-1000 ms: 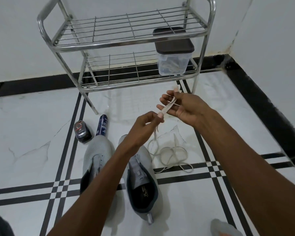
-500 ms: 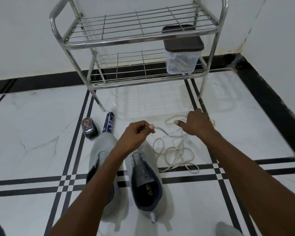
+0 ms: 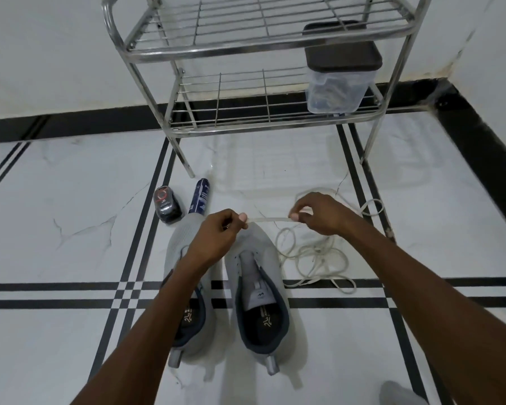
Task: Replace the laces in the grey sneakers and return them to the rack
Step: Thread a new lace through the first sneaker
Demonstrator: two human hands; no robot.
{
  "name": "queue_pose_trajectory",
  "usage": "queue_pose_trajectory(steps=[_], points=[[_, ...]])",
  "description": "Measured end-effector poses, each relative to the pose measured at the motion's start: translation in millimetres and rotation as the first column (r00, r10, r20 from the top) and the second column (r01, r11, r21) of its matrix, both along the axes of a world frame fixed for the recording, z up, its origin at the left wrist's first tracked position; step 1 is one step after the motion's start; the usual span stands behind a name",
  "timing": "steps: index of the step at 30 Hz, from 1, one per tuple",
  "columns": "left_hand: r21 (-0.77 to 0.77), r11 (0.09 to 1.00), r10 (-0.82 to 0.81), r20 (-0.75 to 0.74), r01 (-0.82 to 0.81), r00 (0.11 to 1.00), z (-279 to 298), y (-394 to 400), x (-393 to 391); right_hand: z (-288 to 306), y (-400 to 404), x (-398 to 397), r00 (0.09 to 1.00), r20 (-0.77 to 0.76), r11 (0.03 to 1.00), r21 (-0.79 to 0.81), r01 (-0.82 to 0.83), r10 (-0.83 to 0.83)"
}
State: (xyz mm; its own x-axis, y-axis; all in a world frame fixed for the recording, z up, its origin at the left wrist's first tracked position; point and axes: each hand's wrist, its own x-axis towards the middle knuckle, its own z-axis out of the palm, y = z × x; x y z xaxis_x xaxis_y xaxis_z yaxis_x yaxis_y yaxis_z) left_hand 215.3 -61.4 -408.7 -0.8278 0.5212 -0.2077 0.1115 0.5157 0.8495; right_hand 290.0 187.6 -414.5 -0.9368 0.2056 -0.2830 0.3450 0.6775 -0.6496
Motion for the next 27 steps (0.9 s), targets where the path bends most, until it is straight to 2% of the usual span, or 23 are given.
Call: queue_pose_trajectory(steps=[2, 4, 7, 9, 13, 17, 20, 24, 27], points=[[-0.01, 1.0, 0.014, -0.004, -0.014, 1.0, -6, -1, 6, 0, -23, 2, 0.994, -0.108, 0.971, -0.235, -0.034, 0.009], [-0.005, 0.999, 0.054, -0.004, -0.054, 0.999, -10, -1, 9, 1, -46, 2, 0.993, -0.12, 0.881, -0.47, -0.06, 0.004], [-0.005, 0.991, 0.132, -0.018, -0.132, 0.991, -13, -5, 9, 0, -64, -2, 0.995, -0.101, 0.796, -0.602, -0.066, 0.007], [-0.025, 0.986, 0.162, -0.018, -0.162, 0.987, -13, -10, 10, -2, -67, -7, 0.996, -0.087, 0.819, -0.573, -0.04, -0.013], [-0.119, 0.963, 0.236, -0.054, -0.241, 0.97, -21, -15, 12, -17, -63, -12, 0.999, -0.034, 0.934, -0.357, -0.028, 0.018], [-0.422, 0.904, 0.09, 0.011, -0.077, 0.996, -17, -7, 20, -30, -62, -3, 0.996, -0.022, 0.917, -0.391, 0.074, -0.09], [-0.523, 0.85, 0.06, -0.033, -0.068, 0.998, -20, 0, 29, -32, -63, 6, 0.991, -0.037, 0.902, -0.419, 0.105, -0.132], [-0.439, 0.885, 0.112, -0.117, -0.153, 0.987, -31, 5, 37, -37, -65, 13, 0.993, -0.03, 0.941, -0.324, 0.102, -0.118], [-0.278, 0.943, 0.172, -0.067, -0.184, 0.983, -34, 10, 39, -40, -63, 18, 0.988, -0.039, 0.958, -0.256, 0.132, -0.147]])
